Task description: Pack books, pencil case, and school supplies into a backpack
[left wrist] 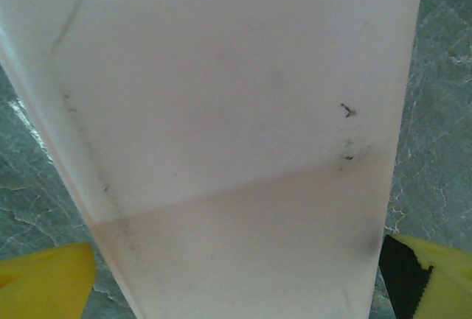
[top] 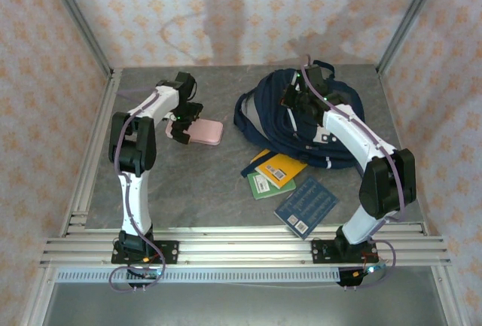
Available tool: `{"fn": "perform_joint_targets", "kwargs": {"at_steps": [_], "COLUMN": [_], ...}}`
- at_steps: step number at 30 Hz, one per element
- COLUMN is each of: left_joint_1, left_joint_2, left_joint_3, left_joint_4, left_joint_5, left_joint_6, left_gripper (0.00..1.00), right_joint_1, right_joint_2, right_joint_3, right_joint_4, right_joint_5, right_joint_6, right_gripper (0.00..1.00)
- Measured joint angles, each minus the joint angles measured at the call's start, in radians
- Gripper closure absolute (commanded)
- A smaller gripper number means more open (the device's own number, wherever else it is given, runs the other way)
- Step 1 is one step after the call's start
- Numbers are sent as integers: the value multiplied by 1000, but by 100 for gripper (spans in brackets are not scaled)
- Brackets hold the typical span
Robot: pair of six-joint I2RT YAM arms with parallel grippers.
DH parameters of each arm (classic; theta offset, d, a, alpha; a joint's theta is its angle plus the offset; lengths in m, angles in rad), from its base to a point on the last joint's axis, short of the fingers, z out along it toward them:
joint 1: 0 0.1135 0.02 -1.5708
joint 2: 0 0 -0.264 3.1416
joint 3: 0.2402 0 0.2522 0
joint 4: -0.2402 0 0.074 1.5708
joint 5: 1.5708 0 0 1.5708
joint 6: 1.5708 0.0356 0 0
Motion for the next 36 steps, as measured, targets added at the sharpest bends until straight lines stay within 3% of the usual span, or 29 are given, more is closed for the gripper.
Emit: {"fn": "perform_joint_targets", "kwargs": {"at_steps": [7,17,25,29,36], "left_joint_1": [0,0,0,-1,-3], "left_joint_2": [37,59,40,-50,-336], "left_joint_3": [13,36,16,-43,-106], "left_joint_4": [11,-2,-8,-18,-30], "left_joint_5": [4,5,5,4,4], "left_joint_6": [0,7,19,43,93], "left_gripper": [0,9,11,11,13], "right_joint_1": [0,0,-7,-9,-33], "right_joint_2": [0,1,1,-7,-48], "right_joint_3": [0,14,77,125,141], "right_joint_4": [0,-34,-132,-198,-248], "right_joint_5": [-4,-28,-124,-188,-306], "right_joint_6": [0,-5,-63,-104,-136], "right_gripper": [100,100,100,100,100]}}
